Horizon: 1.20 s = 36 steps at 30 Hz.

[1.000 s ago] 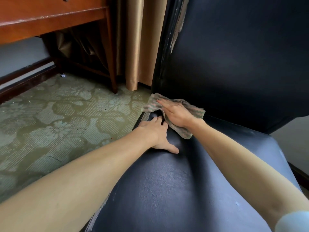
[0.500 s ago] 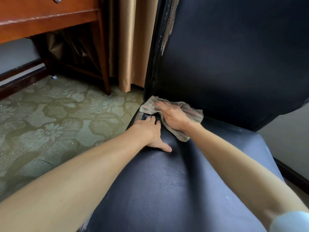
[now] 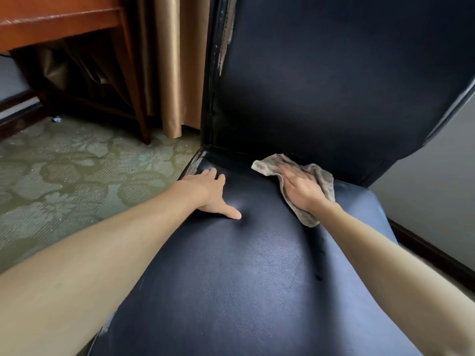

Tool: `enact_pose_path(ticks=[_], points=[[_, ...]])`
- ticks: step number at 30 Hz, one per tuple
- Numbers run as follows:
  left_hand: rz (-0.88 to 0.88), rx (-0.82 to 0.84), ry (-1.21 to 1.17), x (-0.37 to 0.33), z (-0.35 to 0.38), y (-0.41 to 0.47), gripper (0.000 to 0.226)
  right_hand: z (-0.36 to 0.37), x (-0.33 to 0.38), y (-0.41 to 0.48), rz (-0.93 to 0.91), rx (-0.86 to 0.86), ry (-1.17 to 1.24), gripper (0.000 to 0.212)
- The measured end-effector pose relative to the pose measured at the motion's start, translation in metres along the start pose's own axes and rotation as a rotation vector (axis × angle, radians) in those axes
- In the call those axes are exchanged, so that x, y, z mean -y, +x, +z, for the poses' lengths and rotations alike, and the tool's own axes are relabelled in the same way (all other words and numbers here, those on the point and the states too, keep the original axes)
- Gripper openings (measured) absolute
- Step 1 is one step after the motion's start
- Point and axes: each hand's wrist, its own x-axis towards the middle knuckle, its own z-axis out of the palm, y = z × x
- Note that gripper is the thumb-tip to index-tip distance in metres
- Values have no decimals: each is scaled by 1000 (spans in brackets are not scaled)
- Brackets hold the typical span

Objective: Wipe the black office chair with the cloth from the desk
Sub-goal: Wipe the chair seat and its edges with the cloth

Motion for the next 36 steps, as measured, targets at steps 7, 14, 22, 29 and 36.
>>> enact_pose_path(ticks=[7, 14, 22, 29, 36], points=[[-7, -18, 32, -2, -3, 2, 119, 13, 49, 22, -36, 17, -27, 50], [2, -242, -261, 22, 1, -12, 108, 18, 76, 22, -19, 33, -52, 52], [-230, -62, -787, 93, 50, -26, 84, 24, 116, 25, 49, 36, -57, 53], [-141, -62, -1044, 89, 65, -24, 67, 33, 151, 47, -69, 78, -32, 53], [-51, 97, -1040, 89, 63, -28, 132, 40, 163, 58, -124, 96, -55, 50]])
